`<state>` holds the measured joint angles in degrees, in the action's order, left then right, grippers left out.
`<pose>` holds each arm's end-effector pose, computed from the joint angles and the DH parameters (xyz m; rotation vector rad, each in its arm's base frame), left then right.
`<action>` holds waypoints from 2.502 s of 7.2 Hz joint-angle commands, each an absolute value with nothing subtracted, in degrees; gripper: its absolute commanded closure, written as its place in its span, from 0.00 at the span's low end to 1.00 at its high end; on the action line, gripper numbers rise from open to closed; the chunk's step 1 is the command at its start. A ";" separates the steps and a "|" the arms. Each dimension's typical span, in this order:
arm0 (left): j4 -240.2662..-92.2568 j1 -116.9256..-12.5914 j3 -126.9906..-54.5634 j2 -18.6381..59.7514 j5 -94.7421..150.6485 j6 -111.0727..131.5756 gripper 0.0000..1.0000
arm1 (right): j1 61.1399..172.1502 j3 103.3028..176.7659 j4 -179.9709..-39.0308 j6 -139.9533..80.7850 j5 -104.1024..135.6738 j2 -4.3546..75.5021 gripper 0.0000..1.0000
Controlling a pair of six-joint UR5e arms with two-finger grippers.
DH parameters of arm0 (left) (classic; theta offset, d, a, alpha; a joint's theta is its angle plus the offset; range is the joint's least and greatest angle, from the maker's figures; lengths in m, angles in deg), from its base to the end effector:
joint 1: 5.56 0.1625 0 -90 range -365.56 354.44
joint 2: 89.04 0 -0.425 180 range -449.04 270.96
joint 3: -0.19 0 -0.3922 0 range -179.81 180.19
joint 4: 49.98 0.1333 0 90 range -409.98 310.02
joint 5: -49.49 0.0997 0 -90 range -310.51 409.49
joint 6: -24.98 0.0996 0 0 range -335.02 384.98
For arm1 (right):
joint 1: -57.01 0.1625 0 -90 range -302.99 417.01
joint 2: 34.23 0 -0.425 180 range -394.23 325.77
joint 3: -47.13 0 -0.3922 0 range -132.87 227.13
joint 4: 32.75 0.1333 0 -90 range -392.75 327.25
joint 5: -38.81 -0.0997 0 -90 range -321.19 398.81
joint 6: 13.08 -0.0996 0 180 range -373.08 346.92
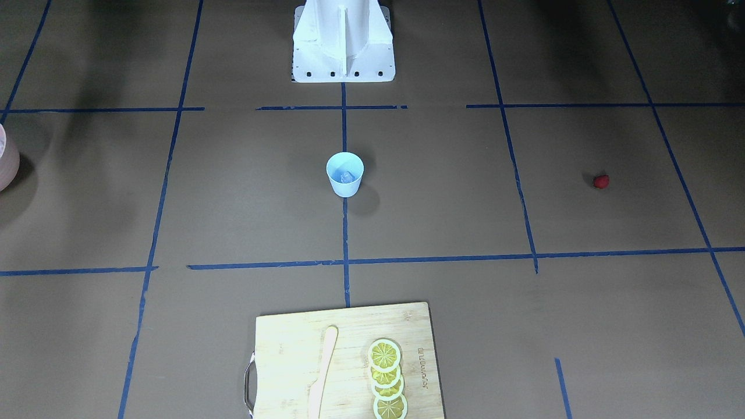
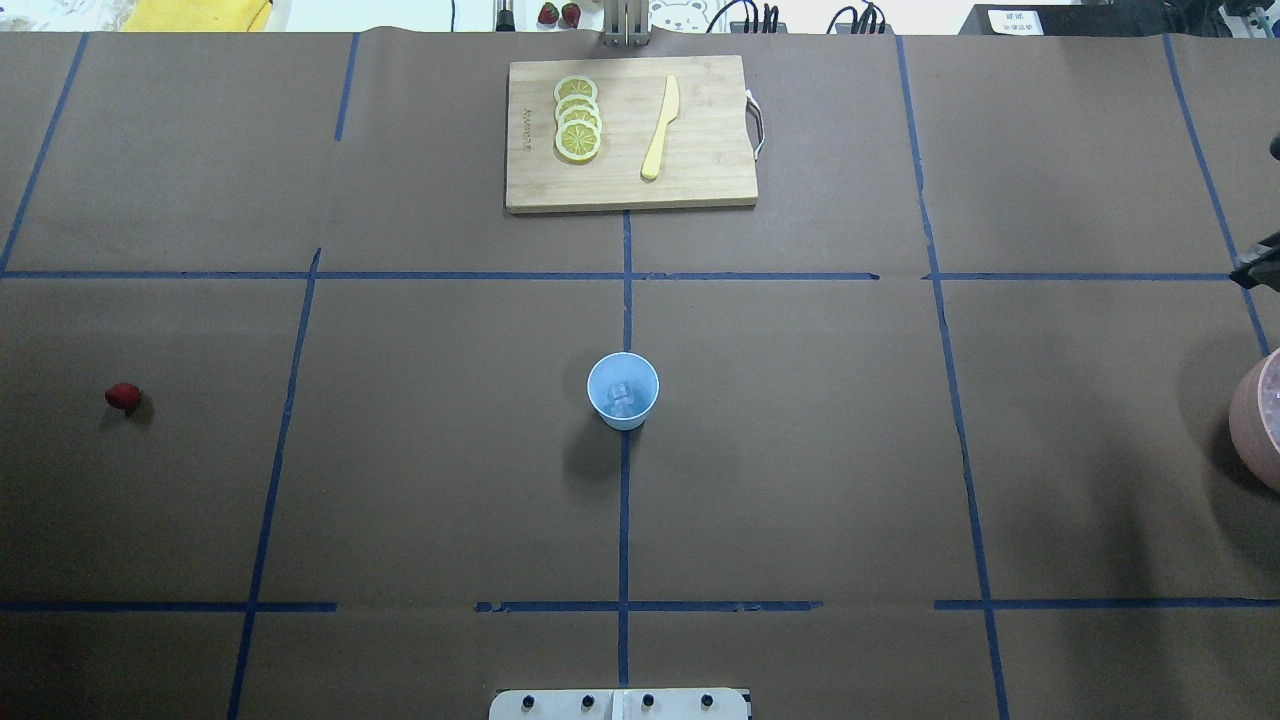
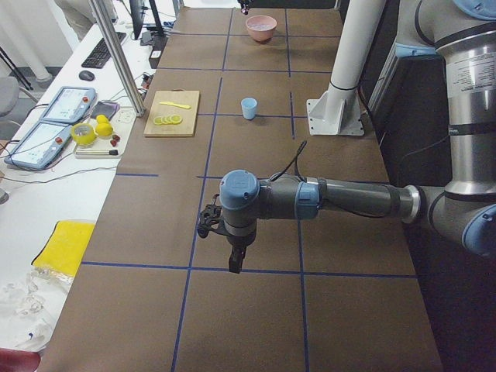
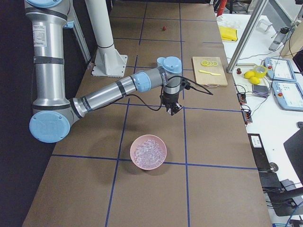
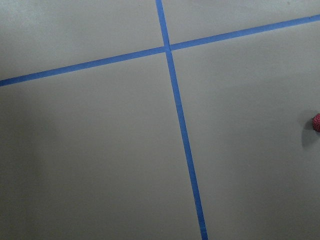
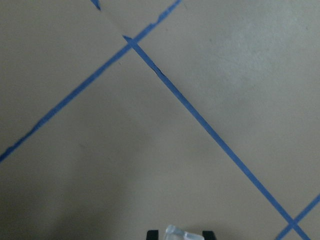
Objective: Put ice and strawberries in cup
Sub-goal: 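Carry the ice cube with the right gripper over the cup, then open the right gripper to drop the ice cube into the cup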
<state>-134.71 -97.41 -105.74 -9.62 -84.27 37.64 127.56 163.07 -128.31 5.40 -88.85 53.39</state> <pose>-0.0777 -0.4100 0.6155 0.0979 0.7586 0.1799 -0.0933 -0.4818 0.4352 0.3868 -0.6682 -0.7602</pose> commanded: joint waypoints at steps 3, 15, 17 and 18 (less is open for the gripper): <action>-134.71 -97.41 -105.72 -9.23 -84.28 37.64 0.00 | 111.11 162.97 -129.35 -27.93 -84.89 40.24 1.00; -134.62 -97.41 -105.36 -9.15 -84.20 37.64 0.00 | 82.24 138.80 -136.38 -77.33 -61.12 3.65 0.71; -134.62 -97.41 -105.45 -9.15 -84.28 37.64 0.00 | 82.24 138.80 -136.38 -77.33 -60.42 4.08 0.04; -134.62 -97.41 -105.45 -9.15 -84.20 37.64 0.00 | 82.24 138.97 -136.38 -77.33 -60.51 3.91 0.01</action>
<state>-134.62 -97.41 -105.42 -9.15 -84.23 37.64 82.27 138.87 -136.37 -77.35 -60.55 3.93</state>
